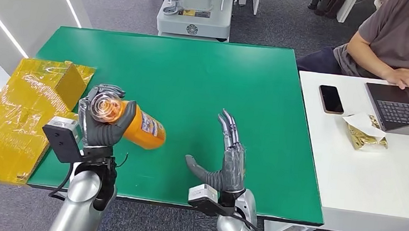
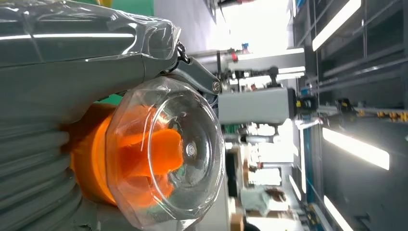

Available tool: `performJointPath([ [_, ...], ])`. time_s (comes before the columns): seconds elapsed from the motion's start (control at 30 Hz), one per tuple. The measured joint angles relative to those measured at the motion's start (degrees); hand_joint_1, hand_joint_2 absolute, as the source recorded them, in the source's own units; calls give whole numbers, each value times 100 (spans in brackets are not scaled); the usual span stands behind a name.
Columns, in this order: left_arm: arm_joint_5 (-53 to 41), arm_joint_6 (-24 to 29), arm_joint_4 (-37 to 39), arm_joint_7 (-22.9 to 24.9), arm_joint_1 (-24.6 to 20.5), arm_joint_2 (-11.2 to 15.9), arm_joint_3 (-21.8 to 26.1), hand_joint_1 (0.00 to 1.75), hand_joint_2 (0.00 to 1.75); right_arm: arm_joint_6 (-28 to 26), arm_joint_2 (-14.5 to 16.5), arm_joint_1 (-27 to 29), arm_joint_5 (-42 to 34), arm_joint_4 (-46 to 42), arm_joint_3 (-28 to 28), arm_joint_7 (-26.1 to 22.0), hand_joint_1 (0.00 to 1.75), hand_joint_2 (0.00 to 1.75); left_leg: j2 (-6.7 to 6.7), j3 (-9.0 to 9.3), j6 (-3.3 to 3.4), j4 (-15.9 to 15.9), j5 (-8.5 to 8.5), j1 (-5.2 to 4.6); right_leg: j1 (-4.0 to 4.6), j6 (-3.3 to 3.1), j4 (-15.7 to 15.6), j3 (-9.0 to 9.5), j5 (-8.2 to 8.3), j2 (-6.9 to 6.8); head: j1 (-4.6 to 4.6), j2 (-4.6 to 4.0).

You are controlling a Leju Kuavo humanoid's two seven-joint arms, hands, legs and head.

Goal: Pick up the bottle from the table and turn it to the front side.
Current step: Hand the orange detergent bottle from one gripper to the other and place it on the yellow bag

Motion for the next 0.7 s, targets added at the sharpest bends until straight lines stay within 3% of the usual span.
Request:
performJointPath([
  [0.23,-680,310,0,230,-220,436,369,175,175,0,-64,277,125,-224,-82,61,0,175,0,0,-1,-2,1,2,1,0,2,-1,0,0,1,0],
  [0.7,-2837,976,677,999,-1452,1802,687,175,175,0,-131,540,38,-712,-98,309,0,175,6,2,-7,-2,5,2,1,-1,4,-2,1,9,3,0],
])
